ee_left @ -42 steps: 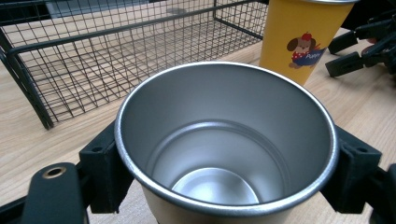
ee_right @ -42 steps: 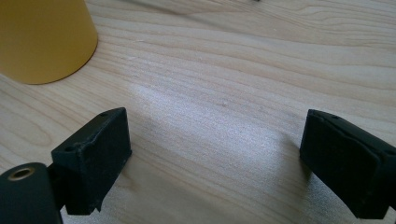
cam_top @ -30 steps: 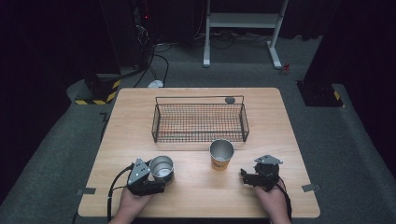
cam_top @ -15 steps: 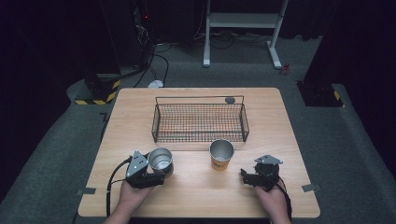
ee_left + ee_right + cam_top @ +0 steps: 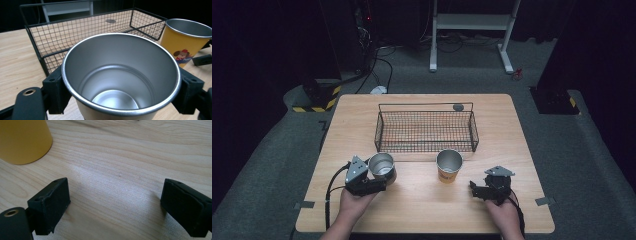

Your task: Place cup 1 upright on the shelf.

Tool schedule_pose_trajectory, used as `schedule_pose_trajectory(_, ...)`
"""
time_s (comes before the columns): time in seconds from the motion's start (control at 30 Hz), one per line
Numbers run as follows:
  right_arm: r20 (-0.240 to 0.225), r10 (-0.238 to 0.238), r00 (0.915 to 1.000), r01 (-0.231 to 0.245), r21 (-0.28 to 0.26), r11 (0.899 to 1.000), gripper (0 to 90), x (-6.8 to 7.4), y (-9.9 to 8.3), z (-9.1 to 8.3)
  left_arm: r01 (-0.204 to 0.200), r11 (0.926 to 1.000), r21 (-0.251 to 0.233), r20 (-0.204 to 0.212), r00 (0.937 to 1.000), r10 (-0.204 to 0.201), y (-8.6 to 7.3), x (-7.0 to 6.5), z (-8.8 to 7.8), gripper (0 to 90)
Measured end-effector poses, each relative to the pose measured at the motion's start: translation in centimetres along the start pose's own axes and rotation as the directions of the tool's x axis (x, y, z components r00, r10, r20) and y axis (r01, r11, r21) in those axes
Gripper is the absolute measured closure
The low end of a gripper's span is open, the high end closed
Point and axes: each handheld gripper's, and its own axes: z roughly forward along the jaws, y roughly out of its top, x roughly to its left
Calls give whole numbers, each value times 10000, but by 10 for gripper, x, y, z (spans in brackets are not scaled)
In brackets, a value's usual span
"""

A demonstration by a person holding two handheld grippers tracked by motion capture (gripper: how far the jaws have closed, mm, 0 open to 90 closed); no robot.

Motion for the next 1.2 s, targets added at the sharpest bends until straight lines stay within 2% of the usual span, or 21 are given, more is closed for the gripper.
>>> schedule_pose_trajectory(0.13,1,-2,10000,2,0,10000,82,0,0,0,33,10000,-56,-94,9999,-34,3,1,1,188)
schedule_pose_trajectory(0.37,-42,-23,10000,23,7,10000,82,-1,0,0,345,9993,-168,-148,9993,-348,6,5,7,189)
schedule_pose_trajectory(0.97,-77,-56,10000,56,21,10000,81,-1,0,0,248,9995,-215,-381,9989,-256,27,4,21,190)
schedule_pose_trajectory(1.2,-77,-53,10000,53,20,10000,82,-1,0,0,400,9989,-225,-351,9986,-408,36,8,24,190)
